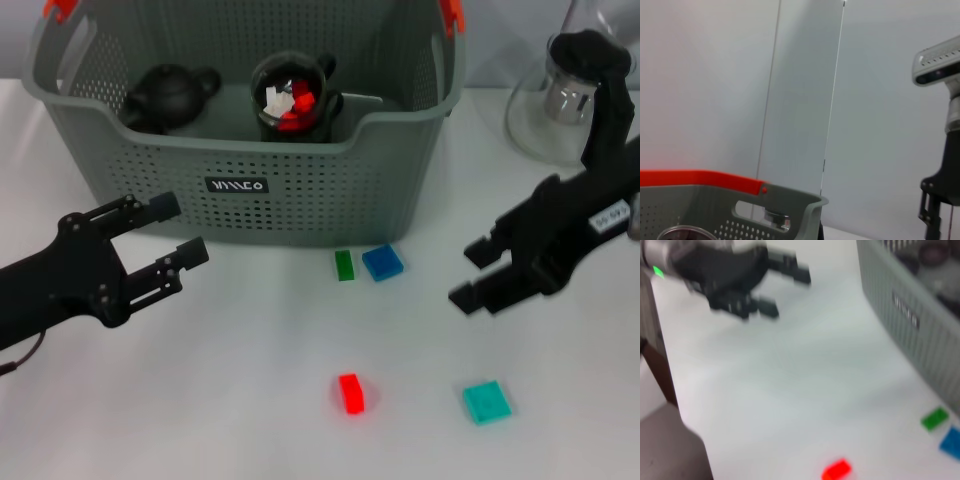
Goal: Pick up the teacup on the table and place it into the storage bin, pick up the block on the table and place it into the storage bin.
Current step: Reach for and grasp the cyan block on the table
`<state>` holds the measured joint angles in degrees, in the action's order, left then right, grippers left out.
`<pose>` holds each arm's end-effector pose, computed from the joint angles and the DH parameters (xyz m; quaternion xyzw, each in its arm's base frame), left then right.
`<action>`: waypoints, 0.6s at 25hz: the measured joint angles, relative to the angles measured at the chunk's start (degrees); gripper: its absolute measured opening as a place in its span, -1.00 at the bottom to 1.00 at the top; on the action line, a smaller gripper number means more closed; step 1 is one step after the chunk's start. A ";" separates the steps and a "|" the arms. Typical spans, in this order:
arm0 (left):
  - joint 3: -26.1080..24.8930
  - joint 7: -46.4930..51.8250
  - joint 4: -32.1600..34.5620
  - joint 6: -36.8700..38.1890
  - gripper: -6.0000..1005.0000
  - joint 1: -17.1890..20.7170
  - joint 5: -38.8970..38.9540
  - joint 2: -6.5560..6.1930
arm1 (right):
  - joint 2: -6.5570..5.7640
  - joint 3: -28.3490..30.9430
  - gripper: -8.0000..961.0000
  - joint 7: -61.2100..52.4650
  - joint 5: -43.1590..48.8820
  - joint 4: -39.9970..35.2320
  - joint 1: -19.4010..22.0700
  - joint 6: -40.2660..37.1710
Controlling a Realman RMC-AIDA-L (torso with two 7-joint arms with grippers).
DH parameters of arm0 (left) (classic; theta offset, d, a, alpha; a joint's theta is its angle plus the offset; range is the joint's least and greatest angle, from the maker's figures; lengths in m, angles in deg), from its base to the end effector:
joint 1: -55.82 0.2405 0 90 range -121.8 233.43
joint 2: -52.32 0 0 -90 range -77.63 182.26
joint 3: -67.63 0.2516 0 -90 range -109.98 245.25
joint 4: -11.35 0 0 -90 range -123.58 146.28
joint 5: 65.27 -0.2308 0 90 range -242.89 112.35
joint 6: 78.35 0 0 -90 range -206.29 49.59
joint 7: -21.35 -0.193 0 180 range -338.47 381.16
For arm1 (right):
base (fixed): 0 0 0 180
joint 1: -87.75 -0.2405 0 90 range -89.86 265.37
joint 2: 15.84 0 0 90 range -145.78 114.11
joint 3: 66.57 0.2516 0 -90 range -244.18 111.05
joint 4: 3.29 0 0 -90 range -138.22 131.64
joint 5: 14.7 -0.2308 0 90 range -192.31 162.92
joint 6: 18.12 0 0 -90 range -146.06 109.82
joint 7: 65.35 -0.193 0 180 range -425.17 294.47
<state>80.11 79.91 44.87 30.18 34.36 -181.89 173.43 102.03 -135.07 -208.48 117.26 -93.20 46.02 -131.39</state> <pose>-0.2835 0.2890 0.0049 -0.8762 -0.1557 -0.3953 0.2275 0.0935 0.3406 0.0089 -0.9680 0.2267 -0.0999 0.0389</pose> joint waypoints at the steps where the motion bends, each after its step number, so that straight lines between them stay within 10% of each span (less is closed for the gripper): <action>1: 0.09 0.00 -0.13 -0.35 0.25 -0.07 -0.07 0.00 | 0.30 -0.44 0.21 1.21 0.30 0.01 0.73 0.01; 15: 0.11 -0.03 -0.92 -2.29 0.25 0.22 -0.37 0.00 | 2.37 -16.06 0.21 7.46 6.81 14.79 -1.89 9.52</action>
<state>80.22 79.88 43.95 27.88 34.58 -182.25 173.43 104.40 -151.14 -201.02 124.07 -78.41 44.13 -121.88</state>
